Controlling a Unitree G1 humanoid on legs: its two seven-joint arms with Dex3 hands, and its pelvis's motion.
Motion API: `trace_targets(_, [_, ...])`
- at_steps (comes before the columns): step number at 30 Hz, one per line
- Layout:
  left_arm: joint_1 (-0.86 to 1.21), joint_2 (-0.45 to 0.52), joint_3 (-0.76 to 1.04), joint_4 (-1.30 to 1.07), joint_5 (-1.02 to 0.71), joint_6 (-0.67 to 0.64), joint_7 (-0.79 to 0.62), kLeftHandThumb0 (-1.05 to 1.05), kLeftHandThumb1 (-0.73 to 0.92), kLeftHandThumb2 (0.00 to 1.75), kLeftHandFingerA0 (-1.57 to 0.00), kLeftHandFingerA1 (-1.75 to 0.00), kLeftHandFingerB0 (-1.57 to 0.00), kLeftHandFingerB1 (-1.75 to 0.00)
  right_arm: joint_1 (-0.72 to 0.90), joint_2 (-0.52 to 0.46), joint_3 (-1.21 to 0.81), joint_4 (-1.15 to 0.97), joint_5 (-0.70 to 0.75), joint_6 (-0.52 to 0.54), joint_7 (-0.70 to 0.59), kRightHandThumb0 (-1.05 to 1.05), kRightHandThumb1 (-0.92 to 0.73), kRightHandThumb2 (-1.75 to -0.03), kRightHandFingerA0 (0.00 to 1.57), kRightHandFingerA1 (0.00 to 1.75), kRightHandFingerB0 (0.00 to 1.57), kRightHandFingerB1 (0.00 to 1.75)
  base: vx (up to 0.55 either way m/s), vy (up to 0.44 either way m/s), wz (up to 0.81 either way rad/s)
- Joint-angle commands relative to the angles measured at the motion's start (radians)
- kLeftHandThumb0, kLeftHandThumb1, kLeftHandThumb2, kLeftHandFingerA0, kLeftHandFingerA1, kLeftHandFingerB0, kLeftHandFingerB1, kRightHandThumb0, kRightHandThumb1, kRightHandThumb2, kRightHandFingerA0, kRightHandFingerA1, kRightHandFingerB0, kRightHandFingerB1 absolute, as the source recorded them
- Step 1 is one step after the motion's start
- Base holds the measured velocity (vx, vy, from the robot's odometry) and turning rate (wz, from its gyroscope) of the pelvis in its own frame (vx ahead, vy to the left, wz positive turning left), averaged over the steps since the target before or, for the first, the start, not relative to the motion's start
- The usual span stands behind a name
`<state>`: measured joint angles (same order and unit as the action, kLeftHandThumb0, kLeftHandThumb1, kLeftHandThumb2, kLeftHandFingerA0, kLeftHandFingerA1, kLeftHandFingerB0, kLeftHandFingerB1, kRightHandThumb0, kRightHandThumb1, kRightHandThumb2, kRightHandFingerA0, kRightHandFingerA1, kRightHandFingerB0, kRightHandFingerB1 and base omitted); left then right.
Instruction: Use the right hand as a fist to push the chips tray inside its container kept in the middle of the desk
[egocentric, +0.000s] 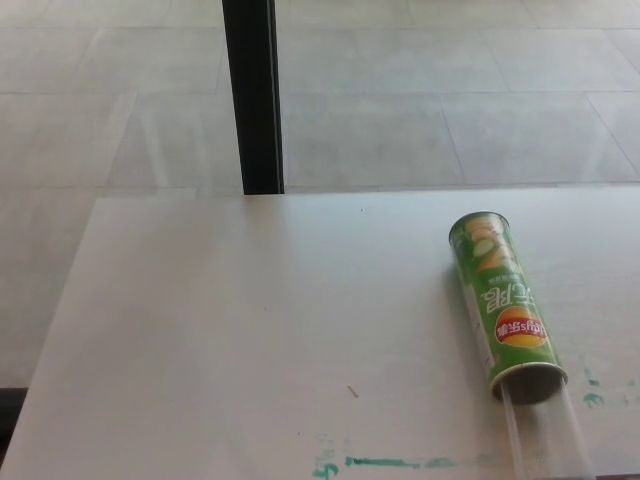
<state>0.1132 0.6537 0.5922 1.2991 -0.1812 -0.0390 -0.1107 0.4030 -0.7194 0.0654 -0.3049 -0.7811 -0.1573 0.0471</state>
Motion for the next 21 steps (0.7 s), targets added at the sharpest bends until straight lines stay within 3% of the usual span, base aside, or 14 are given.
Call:
trace_targets(1, [-0.001,0.023,0.027,-0.006,-0.048,0.006,0.005,-0.76,0.54,1.42,-0.52,-1.57,-0.21,-1.16,0.012,0.042,-0.007,-0.022,-0.032,-0.038,-0.077,-0.56,-0.77,-1.14,0.76,0.92,0.48,0.60,0.00,0.000,0.00])
trace_targets(2, [-0.001,0.023,0.027,-0.006,-0.048,0.006,0.005,-0.76,0.54,1.42,-0.52,-1.57,-0.21,-1.16,0.014,0.043,-0.010,-0.022,-0.032,-0.040,-0.077,-0.56,-0.77,-1.14,0.76,0.92,0.48,0.60,0.00,0.000,0.00])
trace_targets(3, [0.001,0.025,0.007,-0.009,-0.024,0.005,0.013,-0.81,0.61,1.40,-0.70,-1.28,-0.37,-1.00,0.013,0.054,-0.008,-0.024,-0.028,-0.050,-0.088,-0.59,-0.92,-0.69,0.79,0.98,0.55,0.44,0.00,0.000,0.00])
trace_targets(7, [0.005,0.027,-0.011,-0.010,-0.017,-0.003,0.011,-0.80,0.63,1.40,-0.71,-1.28,-0.35,-0.98,0.008,0.074,-0.004,-0.023,-0.023,-0.072,-0.103,-0.59,-0.92,-0.69,0.77,1.06,0.55,0.44,0.00,0.000,0.00])
trace_targets(10, [-0.003,0.025,0.014,-0.009,-0.046,0.008,0.018,-0.81,0.61,1.40,-0.77,-1.32,-0.36,-0.99,0.010,0.086,-0.002,-0.029,-0.019,-0.083,-0.109,-0.61,-0.92,-0.70,0.79,1.02,0.55,0.45,0.00,0.000,0.00])
trace_targets(11, [0.000,0.027,-0.010,-0.005,-0.020,-0.002,0.025,-0.78,0.62,1.39,-0.70,-1.26,-0.39,-0.99,0.017,0.087,-0.004,-0.038,-0.021,-0.082,-0.101,-0.58,-0.92,-0.68,0.81,1.01,0.56,0.45,0.00,0.000,0.00])
trace_targets(15, [0.001,0.035,-0.031,-0.001,-0.009,-0.001,0.019,-0.87,0.61,1.43,-0.72,-1.28,-0.36,-1.01,0.028,0.083,-0.011,-0.049,-0.017,-0.081,-0.082,-0.59,-0.92,-0.68,0.85,0.89,0.57,0.46,0.00,0.000,0.00])
trace_targets(16, [0.002,0.031,-0.006,-0.003,-0.041,-0.003,0.002,-0.81,0.60,1.40,-0.65,-1.28,-0.37,-1.02,0.037,0.077,-0.017,-0.052,-0.020,-0.076,-0.073,-0.60,-0.92,-0.70,0.83,0.87,0.55,0.45,0.00,0.000,0.00])
trace_targets(20, [0.000,0.021,-0.014,-0.002,-0.038,-0.011,0.009,-0.82,0.61,1.39,-0.70,-1.28,-0.38,-1.00,0.040,0.067,-0.034,-0.049,-0.023,-0.085,-0.078,-0.61,-0.92,-0.69,0.86,0.81,0.58,0.46,0.00,0.000,0.00])
trace_targets(21, [-0.005,0.026,-0.012,-0.004,-0.042,0.008,0.015,-0.81,0.63,1.38,-0.73,-1.28,-0.36,-0.99,0.062,0.037,-0.054,-0.112,-0.030,-0.022,0.040,-0.69,-0.92,-0.75,0.78,0.84,0.55,0.45,0.00,0.000,0.00])
